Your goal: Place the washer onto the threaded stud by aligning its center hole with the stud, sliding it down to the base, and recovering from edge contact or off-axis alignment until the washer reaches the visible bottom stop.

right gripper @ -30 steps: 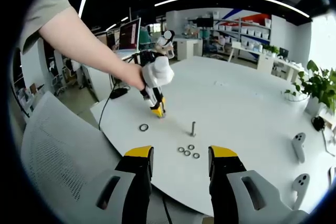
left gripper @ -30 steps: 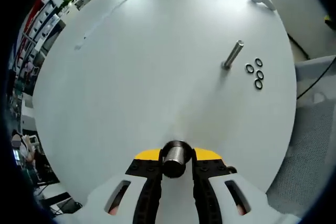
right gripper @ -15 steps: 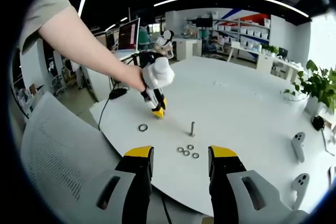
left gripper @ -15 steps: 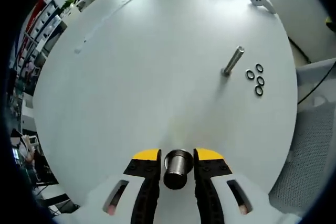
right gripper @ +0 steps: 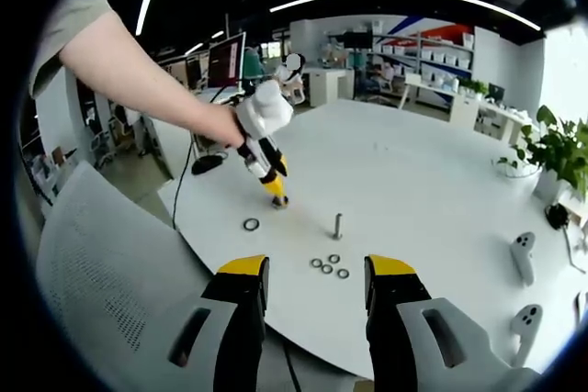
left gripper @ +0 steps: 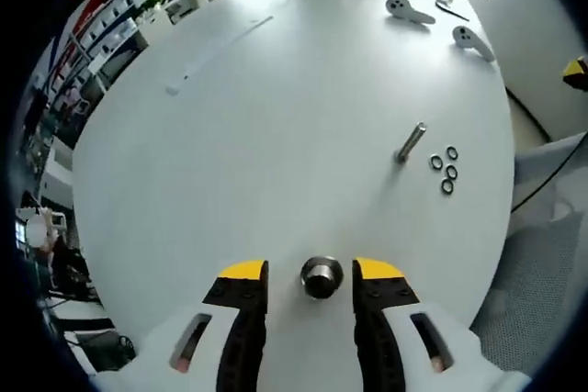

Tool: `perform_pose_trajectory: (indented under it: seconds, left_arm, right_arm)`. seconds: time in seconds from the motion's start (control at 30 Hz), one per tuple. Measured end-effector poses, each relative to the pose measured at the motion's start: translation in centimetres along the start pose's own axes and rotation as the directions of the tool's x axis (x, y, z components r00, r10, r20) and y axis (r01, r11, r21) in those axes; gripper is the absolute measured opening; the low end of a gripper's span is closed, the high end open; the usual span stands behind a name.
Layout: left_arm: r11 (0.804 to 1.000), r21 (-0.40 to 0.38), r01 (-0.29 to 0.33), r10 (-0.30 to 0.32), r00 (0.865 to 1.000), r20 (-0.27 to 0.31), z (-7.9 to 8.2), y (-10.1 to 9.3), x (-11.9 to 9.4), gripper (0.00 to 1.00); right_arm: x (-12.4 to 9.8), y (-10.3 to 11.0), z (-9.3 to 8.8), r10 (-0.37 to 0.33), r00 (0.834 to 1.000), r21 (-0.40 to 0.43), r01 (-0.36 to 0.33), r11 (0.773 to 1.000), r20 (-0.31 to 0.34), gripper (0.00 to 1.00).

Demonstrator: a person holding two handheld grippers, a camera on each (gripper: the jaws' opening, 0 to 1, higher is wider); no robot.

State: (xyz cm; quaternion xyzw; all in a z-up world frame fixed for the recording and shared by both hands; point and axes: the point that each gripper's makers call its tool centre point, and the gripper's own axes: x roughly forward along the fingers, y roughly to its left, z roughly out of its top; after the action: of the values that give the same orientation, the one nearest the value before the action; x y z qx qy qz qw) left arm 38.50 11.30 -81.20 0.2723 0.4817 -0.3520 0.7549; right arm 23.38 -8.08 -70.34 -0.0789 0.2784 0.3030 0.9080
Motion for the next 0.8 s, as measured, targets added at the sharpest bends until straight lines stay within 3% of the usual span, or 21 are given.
perform_pose_trajectory:
  seconds: [0.1, 0.37, 0.53, 0.63, 0.8]
  left_arm:
    - [0.998, 0.022, -0.052, 0.05, 0.995, 0.085, 0.5, 0.7, -1.0, 0.37]
    - [0.995, -0.082, -0.049, 0.059, 0.991, 0.123, -2.4, 0.4, -2.4, 0.37]
    - [0.994, -0.087, -0.073, 0.084, 0.987, 0.136, -4.1, 0.1, -2.7, 0.38]
    - [0.99, -0.136, -0.039, 0.058, 0.988, 0.141, -5.1, -0.3, -2.5, 0.41]
    - [0.992, -0.121, -0.027, 0.042, 0.991, 0.128, -5.8, -1.0, -2.0, 0.41]
  right_arm:
    - [0.1, 0.0, 0.0, -0.001, 1.0, -0.003, 0.001, 1.0, -0.002, 0.44]
    - [0.2, 0.3, -0.5, 0.013, 1.0, -0.015, -0.013, 1.0, -0.027, 0.44]
    - [0.2, 0.2, -0.5, 0.005, 1.0, -0.011, -0.005, 1.0, -0.025, 0.44]
    - [0.3, 0.4, -0.6, 0.018, 0.999, -0.015, -0.018, 1.0, -0.03, 0.44]
    - [0.3, 0.6, -0.6, 0.024, 0.999, -0.015, -0.024, 1.0, -0.033, 0.44]
